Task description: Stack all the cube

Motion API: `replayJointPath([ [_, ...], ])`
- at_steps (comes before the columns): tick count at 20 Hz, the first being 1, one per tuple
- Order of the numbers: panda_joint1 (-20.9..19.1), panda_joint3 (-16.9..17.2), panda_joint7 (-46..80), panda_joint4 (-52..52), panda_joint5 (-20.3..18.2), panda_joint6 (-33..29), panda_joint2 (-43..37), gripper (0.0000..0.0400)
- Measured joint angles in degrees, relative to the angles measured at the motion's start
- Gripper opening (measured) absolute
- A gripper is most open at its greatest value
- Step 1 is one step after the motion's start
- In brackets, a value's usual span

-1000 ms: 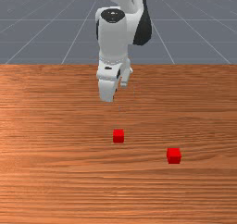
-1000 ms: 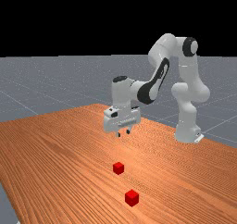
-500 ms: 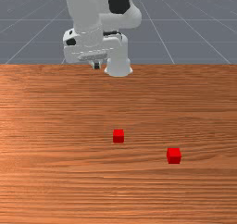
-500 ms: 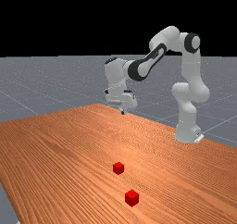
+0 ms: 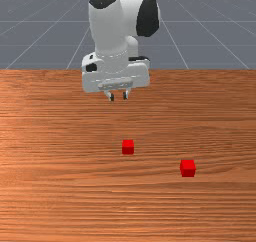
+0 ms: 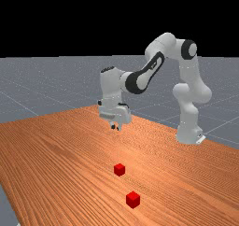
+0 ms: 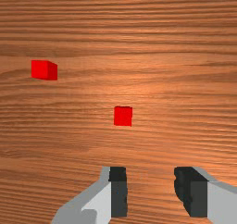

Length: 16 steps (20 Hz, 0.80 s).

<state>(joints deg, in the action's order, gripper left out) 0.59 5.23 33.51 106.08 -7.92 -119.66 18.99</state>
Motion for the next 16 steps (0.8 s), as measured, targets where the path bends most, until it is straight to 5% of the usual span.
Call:
replayJointPath([
  [2,-0.4,-0.4,-0.1,-3.2,-1.2,-2.4,5.6,0.0310],
  [4,-0.7,-0.9,-0.1,-4.3,-2.5,-4.4,10.2,0.0367],
  [10,2.0,-2.2,2.3,-4.3,-3.2,-13.0,18.6,0.0398],
  [16,1.8,-0.7,3.5,-4.2,-2.8,-15.2,19.6,0.0400],
])
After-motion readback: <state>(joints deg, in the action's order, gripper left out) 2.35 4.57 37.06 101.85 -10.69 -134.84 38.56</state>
